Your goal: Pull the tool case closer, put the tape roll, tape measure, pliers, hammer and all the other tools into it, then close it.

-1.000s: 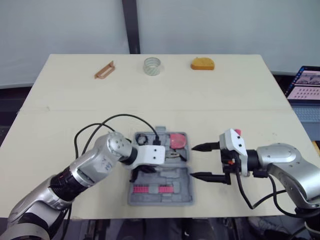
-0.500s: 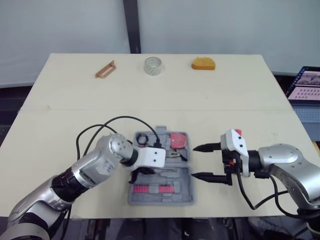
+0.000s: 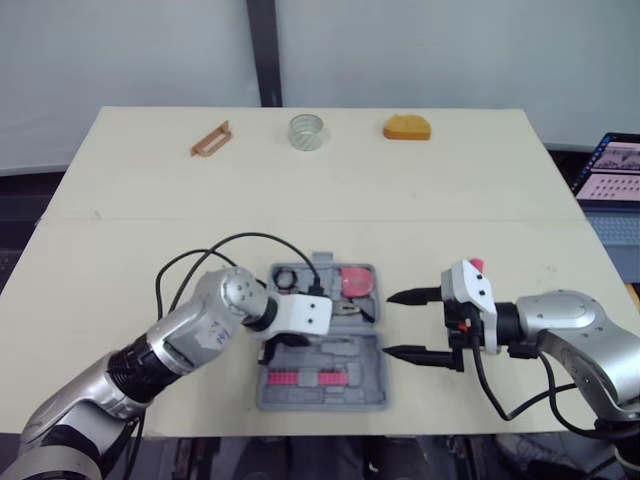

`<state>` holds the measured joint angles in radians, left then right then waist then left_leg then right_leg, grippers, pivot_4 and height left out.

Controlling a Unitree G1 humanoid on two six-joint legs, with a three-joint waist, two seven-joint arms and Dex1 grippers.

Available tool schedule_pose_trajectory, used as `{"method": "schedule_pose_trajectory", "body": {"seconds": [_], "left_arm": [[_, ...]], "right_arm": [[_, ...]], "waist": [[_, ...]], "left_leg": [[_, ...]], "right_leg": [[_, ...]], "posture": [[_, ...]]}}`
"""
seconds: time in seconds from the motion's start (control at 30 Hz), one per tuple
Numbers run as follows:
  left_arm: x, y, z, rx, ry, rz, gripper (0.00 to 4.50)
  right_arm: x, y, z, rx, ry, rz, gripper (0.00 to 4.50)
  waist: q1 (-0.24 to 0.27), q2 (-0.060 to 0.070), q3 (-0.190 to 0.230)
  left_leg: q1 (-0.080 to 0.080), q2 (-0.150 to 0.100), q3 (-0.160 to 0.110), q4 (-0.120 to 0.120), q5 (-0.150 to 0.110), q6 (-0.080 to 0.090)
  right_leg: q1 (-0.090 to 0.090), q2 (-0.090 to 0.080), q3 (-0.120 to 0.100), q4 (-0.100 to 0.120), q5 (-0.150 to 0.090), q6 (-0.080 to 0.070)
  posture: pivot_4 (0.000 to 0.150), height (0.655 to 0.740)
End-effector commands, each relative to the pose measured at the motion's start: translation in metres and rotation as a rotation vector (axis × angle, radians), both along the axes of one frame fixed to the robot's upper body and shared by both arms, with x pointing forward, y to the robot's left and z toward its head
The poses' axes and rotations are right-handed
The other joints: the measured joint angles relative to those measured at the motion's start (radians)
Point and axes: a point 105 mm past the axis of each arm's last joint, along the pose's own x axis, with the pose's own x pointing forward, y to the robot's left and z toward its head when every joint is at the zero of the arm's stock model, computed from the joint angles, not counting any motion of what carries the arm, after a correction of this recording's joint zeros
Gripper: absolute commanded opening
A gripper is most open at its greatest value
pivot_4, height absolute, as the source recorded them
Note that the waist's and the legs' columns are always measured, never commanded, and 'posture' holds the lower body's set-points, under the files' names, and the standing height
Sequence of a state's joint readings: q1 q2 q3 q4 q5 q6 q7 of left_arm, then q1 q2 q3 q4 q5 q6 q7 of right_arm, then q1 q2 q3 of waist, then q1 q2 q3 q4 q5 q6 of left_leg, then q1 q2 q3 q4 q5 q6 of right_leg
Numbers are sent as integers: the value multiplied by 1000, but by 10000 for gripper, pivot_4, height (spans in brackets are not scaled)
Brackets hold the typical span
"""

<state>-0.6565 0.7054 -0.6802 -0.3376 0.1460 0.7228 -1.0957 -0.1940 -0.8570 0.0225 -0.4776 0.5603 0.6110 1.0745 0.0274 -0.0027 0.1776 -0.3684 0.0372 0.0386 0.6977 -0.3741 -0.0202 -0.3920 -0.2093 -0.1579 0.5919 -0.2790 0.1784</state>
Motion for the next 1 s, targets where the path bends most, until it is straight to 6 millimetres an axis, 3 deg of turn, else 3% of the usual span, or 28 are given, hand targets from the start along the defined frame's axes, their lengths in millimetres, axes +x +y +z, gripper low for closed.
{"method": "schedule_pose_trajectory", "body": {"seconds": [0.03,0.43,0.67,0.9,1.0], "left_arm": [[1,-2,3,5,-19,-18,652],[4,-4,6,5,-28,-19,652],[2,-5,9,-7,-26,-26,33287],[-16,-17,18,-83,64,-29,33287],[-15,-16,26,-108,72,-3,33287]], "right_arm": [[-3,0,13,8,-65,8,45000],[-3,-1,13,10,-64,5,45000],[-3,-1,13,12,-63,7,45000],[-5,0,14,19,-60,13,45000],[-6,0,15,22,-60,16,45000]], "waist": [[0,0,0],[0,0,0],[1,0,0],[0,0,0],[-1,0,0]], "left_leg": [[0,0,0,0,0,0],[0,0,0,0,0,0],[0,0,0,1,0,0],[0,0,0,1,0,0],[0,0,0,1,0,0]], "right_leg": [[0,0,0,0,0,0],[0,0,0,0,0,0],[0,0,0,1,0,0],[0,0,0,1,0,0],[0,0,0,1,0,0]], "posture": [[1500,7400],[1500,7400],[1500,7400],[1500,7400],[1500,7400]]}}
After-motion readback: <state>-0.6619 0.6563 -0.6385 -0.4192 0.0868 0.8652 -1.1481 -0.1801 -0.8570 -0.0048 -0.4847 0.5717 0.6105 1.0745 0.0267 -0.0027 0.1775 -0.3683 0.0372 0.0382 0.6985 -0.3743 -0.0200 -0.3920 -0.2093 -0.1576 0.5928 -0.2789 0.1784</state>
